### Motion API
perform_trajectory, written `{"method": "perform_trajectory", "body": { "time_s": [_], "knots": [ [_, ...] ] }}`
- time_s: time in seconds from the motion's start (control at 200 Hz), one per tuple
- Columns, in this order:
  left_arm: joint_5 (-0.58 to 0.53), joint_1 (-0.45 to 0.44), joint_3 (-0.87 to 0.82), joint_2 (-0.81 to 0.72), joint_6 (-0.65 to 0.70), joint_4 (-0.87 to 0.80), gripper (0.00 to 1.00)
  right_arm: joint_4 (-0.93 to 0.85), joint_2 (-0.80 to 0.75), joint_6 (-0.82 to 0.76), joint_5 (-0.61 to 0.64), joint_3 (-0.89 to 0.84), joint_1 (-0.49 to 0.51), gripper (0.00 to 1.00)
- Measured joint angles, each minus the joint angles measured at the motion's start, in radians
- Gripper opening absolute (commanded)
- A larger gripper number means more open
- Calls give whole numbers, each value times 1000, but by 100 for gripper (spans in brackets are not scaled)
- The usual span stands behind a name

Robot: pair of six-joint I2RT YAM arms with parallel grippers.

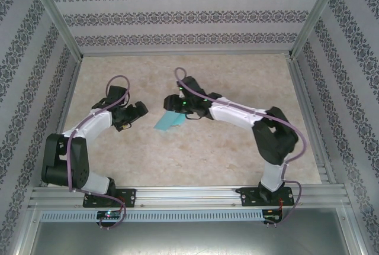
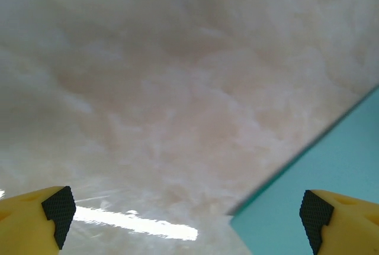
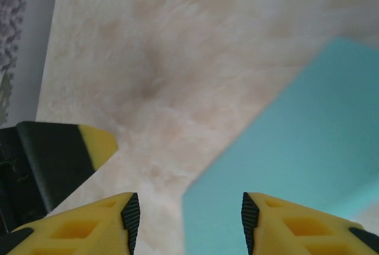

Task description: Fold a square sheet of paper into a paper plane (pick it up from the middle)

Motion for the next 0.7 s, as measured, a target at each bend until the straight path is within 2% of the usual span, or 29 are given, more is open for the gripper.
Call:
{"method": "perform_trajectory", "body": {
  "time_s": [0.175,0.35,0.699],
  "knots": [
    [23,66,-39,-30,-10,21,100,-81,183,14,-24,194,45,51],
    [43,79,-45,-36,-10,24,100,-194,309,2,-42,315,57,50],
    [87,79,-45,-40,-10,42,100,-332,381,-124,-47,356,66,50]
  ]
}}
